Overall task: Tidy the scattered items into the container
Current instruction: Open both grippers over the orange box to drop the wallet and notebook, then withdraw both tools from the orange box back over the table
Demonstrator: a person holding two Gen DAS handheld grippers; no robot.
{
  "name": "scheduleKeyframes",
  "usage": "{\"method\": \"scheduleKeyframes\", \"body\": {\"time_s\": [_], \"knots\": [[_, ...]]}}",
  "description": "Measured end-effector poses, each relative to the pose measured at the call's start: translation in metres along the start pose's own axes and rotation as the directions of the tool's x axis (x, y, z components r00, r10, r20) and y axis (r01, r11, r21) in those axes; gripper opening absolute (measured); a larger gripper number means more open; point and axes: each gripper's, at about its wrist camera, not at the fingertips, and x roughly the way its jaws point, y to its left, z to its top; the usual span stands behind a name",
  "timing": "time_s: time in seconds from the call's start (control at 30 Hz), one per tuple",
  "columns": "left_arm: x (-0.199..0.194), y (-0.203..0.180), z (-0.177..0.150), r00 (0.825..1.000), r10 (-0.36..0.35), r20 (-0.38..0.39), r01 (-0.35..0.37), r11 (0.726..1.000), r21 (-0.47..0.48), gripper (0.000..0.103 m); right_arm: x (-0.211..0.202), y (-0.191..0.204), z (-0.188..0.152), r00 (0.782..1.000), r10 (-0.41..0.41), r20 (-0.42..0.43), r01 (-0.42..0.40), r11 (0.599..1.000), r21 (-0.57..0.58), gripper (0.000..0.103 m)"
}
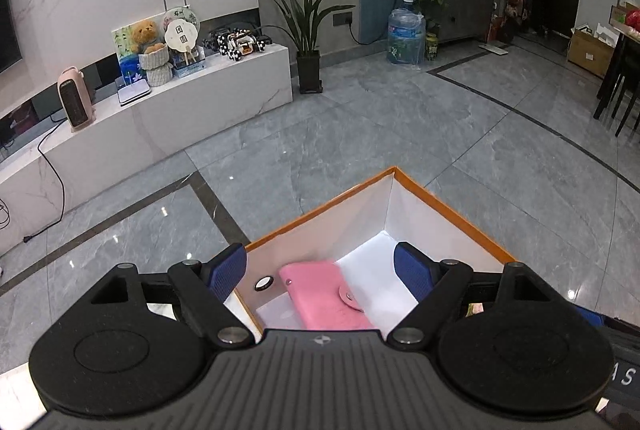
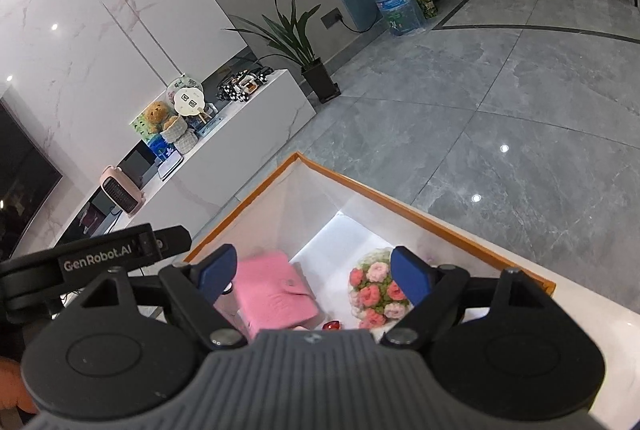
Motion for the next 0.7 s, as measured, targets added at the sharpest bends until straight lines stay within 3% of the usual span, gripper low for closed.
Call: {"method": "scheduleKeyframes", "body": {"time_s": [0.7], "knots": [[-0.027,0.022,-0.010,1.000,0.025,0.006,-0.025,0.999,-0.020,0.096,-0.007,0.026,-0.007,0.999,0.044,0.011,-0.043,0.997,-0.067,0.086]]}}
